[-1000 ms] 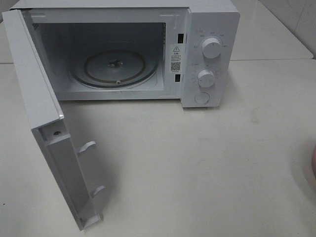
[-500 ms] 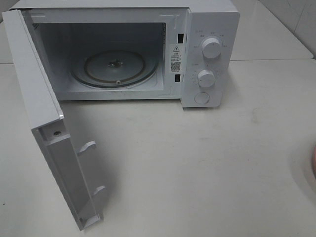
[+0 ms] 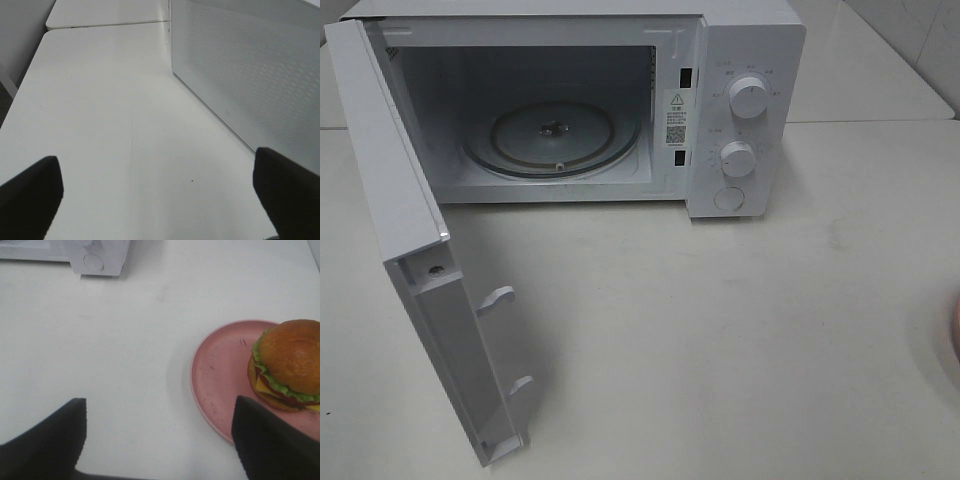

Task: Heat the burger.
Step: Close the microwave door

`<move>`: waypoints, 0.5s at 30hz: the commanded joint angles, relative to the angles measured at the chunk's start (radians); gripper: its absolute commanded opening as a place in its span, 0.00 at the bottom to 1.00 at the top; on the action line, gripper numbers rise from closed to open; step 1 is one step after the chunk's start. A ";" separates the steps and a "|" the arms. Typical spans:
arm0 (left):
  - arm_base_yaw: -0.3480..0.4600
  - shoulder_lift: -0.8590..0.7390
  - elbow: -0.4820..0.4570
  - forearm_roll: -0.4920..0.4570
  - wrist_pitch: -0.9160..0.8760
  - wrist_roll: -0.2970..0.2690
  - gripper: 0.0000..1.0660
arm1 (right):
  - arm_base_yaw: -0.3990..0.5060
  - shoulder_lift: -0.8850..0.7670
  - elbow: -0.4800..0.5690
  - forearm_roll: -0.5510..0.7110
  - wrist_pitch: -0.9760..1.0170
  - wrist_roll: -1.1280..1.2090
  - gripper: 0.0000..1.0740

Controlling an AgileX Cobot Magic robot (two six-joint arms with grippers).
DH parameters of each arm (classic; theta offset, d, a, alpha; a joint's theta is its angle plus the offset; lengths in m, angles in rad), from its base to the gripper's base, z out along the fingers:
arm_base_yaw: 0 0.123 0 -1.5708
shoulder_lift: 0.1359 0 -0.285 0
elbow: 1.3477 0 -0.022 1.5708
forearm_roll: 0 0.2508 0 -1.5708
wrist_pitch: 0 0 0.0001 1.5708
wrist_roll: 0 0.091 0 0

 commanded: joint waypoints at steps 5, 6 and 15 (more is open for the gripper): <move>-0.004 -0.021 0.002 0.000 -0.008 0.000 0.92 | -0.011 -0.141 0.002 0.006 0.002 -0.020 0.71; -0.004 -0.021 0.002 0.000 -0.008 0.000 0.92 | -0.011 -0.139 0.002 0.006 0.002 -0.022 0.71; -0.004 -0.021 0.002 0.001 -0.008 0.000 0.92 | -0.011 -0.139 0.002 0.006 0.002 -0.020 0.71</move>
